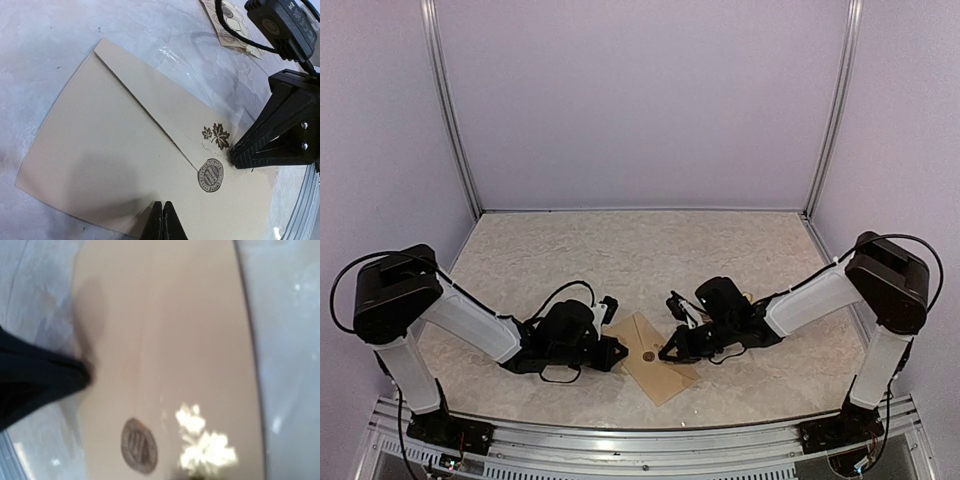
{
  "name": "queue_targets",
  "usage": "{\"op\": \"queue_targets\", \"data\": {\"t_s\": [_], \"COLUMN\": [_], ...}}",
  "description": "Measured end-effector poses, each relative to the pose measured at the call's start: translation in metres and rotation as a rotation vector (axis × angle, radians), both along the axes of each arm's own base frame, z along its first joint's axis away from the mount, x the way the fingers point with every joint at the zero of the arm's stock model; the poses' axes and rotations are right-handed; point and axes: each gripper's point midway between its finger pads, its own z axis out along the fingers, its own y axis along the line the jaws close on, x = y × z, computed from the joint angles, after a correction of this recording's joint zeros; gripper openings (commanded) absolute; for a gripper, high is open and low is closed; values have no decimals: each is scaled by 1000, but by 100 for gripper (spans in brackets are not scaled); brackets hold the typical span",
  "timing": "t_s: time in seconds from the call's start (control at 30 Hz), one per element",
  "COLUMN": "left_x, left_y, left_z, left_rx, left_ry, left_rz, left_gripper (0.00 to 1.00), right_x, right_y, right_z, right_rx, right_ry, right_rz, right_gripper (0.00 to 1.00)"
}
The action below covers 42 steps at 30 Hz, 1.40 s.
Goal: Place the letter into the envelope and seal it
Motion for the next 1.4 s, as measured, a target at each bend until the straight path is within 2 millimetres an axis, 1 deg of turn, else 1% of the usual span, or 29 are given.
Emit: {"op": "queue_targets", "data": {"t_s": [0.03,0.07,0.1,0.13,0.17,0.2,0.23,0.27,0.3,0.37,0.43,0.5,0.6,0.67,0.73,0.77,0.83,0.9,0.93,1.0,1.03,1.07,1.13,1.17,1.23,1.33,1.4], "left_x": [0,0,0,2,4,6,9,12,17,30,49,70,105,129,154,164,172,170,165,151,144,137,125,120,111,104,106], "left_y": [1,4,5,6,8,9,10,11,12,15,21,31,60,88,131,157,212,269,296,347,365,381,396,400,403,404,405], "left_z": [1,5,10,18,28,40,54,68,82,112,136,149,155,152,146,142,134,132,135,148,154,159,161,159,147,126,123], "left_rx": [4,10,10,5,-1,-12,-28,-45,-63,-104,-130,-129,-97,-67,-37,-23,8,30,36,46,56,70,98,113,146,194,207], "left_ry": [-2,-6,-16,-29,-49,-72,-97,-122,-148,-199,-249,-288,-327,-334,-337,-337,-330,-342,-360,-426,-464,-503,-567,-592,-614,-595,-597], "left_rz": [1,7,7,17,22,30,38,49,59,87,128,174,259,327,424,480,596,721,784,913,966,1011,1057,1068,1068,1059,1058], "left_gripper": [14,23,35,48,61,70,75,80,83,87,88,89,89,89,89,90,93,95,96,96,97,97,97,97,97,98,98], "right_x": [-1,-2,-2,-2,-1,1,3,5,8,19,36,55,91,118,143,152,166,174,177,178,176,173,166,161,152,138,133], "right_y": [-2,-4,-5,-4,-4,-3,-3,-4,-4,-4,-6,-15,-43,-70,-105,-124,-171,-226,-260,-312,-335,-352,-373,-380,-387,-393,-396], "right_z": [3,7,15,25,35,47,60,73,86,106,120,126,125,123,120,118,115,117,121,131,138,143,151,154,155,145,137], "right_rx": [0,0,6,19,33,53,69,84,95,105,102,87,42,3,-43,-64,-112,-147,-170,-208,-226,-245,-279,-295,-321,-360,-388], "right_ry": [-10,-20,-38,-61,-80,-115,-153,-189,-227,-298,-355,-391,-434,-463,-491,-501,-521,-547,-573,-623,-656,-689,-757,-799,-864,-920,-926], "right_rz": [3,7,15,21,21,27,29,28,24,10,-20,-65,-161,-237,-322,-360,-457,-565,-638,-753,-806,-847,-897,-915,-936,-956,-964], "right_gripper": [10,19,29,41,56,70,81,89,93,96,97,97,97,97,98,98,99,99,99,100,99,100,100,100,100,100,100]}}
